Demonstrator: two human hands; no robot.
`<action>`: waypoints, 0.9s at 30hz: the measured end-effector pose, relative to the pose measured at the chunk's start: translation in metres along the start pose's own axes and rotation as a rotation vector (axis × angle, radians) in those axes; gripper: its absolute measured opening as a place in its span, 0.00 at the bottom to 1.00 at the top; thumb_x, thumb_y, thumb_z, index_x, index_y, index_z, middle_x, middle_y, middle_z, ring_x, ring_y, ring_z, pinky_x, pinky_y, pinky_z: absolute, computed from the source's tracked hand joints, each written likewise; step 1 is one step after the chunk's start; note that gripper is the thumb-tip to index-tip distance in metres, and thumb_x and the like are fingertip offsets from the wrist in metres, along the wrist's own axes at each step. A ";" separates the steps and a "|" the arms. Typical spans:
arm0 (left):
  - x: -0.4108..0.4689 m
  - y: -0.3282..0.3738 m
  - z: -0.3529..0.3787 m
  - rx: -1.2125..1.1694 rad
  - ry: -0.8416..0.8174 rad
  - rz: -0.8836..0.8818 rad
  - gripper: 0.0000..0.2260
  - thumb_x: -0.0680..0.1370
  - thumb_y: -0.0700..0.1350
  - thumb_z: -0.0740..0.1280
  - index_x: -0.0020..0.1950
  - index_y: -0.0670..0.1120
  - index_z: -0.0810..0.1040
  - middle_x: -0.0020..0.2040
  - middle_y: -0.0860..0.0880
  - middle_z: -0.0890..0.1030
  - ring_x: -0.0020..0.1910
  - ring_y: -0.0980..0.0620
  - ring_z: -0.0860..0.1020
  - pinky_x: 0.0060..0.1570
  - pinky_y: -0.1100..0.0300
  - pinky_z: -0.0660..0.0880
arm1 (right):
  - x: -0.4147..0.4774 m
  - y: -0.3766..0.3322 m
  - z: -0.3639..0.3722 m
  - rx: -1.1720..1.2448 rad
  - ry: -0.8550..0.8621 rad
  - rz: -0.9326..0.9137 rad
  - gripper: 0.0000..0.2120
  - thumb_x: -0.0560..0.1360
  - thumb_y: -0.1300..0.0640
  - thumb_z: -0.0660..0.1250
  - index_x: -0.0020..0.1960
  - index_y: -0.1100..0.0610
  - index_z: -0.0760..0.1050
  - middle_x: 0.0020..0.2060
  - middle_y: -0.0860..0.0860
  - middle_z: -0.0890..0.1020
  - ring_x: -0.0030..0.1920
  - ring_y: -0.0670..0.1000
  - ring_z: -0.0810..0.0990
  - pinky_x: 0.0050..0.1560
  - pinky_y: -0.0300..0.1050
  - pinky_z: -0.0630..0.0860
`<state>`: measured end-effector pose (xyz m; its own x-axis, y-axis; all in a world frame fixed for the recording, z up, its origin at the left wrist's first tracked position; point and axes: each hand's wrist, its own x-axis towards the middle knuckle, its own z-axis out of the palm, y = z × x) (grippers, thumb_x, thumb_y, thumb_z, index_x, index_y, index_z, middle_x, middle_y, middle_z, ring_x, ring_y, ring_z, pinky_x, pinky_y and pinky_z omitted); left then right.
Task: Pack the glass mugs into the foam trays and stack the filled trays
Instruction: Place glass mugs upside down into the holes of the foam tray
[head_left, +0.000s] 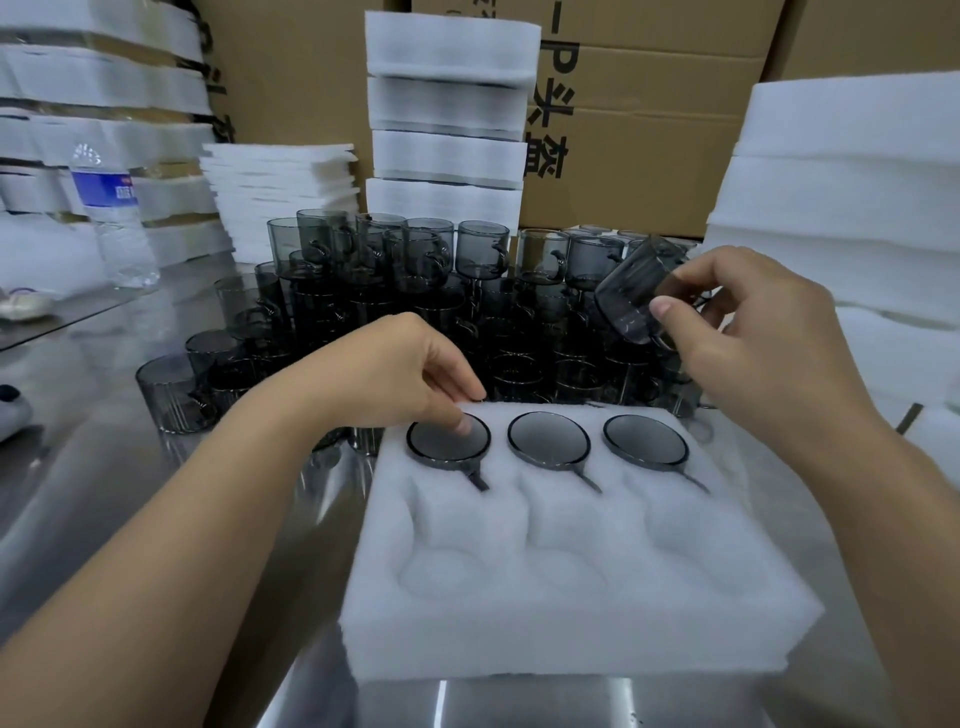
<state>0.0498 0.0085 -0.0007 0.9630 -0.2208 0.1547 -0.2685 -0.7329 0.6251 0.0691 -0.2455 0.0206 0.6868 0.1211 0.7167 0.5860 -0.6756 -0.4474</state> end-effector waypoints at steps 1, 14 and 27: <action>0.001 0.001 0.003 0.001 0.027 0.011 0.10 0.66 0.43 0.79 0.42 0.56 0.84 0.37 0.61 0.84 0.38 0.65 0.81 0.40 0.74 0.75 | 0.000 -0.001 0.000 0.013 0.001 0.003 0.03 0.74 0.56 0.68 0.43 0.49 0.75 0.35 0.40 0.74 0.33 0.41 0.72 0.34 0.29 0.65; 0.008 0.002 0.016 -0.139 0.237 0.050 0.14 0.72 0.36 0.71 0.47 0.57 0.81 0.41 0.59 0.84 0.42 0.65 0.80 0.44 0.73 0.75 | -0.013 -0.015 0.016 0.248 -0.105 -0.007 0.08 0.71 0.56 0.73 0.37 0.45 0.79 0.34 0.37 0.81 0.33 0.38 0.77 0.36 0.26 0.69; 0.007 0.024 0.028 -0.709 0.271 -0.062 0.10 0.69 0.53 0.74 0.46 0.50 0.83 0.39 0.46 0.85 0.38 0.48 0.85 0.32 0.64 0.78 | -0.025 -0.014 0.039 -0.014 -0.049 -0.367 0.04 0.70 0.63 0.74 0.45 0.58 0.84 0.37 0.50 0.81 0.34 0.47 0.76 0.37 0.40 0.73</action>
<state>0.0495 -0.0287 -0.0056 0.9727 0.0405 0.2286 -0.2218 -0.1297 0.9664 0.0603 -0.2110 -0.0118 0.4519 0.3916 0.8015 0.7914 -0.5906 -0.1576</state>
